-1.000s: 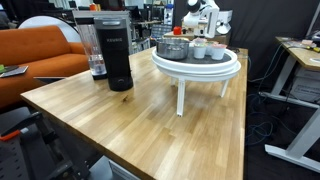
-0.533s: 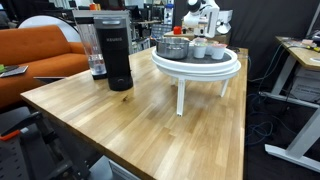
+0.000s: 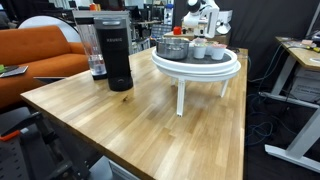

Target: Put the white object into the silver pot.

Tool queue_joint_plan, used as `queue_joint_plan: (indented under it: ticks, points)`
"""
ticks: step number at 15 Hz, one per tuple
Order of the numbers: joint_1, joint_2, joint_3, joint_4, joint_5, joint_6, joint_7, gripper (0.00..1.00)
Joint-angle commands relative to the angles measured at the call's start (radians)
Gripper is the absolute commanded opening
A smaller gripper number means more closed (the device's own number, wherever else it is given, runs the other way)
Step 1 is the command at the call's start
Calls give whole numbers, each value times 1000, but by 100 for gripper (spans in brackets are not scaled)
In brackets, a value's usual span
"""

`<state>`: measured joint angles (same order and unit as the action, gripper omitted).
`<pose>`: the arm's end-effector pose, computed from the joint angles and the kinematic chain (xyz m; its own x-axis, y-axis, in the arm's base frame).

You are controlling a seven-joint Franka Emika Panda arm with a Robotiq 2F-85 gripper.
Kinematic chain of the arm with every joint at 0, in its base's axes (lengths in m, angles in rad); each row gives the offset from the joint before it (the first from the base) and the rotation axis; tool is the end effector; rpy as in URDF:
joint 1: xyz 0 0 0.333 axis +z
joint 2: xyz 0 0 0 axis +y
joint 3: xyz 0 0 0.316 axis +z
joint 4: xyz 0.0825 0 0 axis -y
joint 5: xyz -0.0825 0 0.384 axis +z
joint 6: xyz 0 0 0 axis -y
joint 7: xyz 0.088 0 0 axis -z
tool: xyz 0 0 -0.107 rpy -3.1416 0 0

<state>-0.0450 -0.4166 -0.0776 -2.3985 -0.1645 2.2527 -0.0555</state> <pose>0.4422 -0.0613 0.4976 0.9663 0.0383 0.2547 0.0041 -0.9911 0.1334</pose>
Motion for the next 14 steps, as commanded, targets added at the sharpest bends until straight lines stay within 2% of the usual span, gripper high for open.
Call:
queue_joint_plan:
  ticks: [1, 5, 10, 14]
  points:
    - [-9, 0, 9, 2, 5, -3, -4, 100]
    - [-22, 46, 17, 67, -4, -25, 36, 100]
    - [-14, 138, 15, 192, 48, -83, 122, 100]
    - [-18, 237, 25, 255, 32, -72, 178, 100]
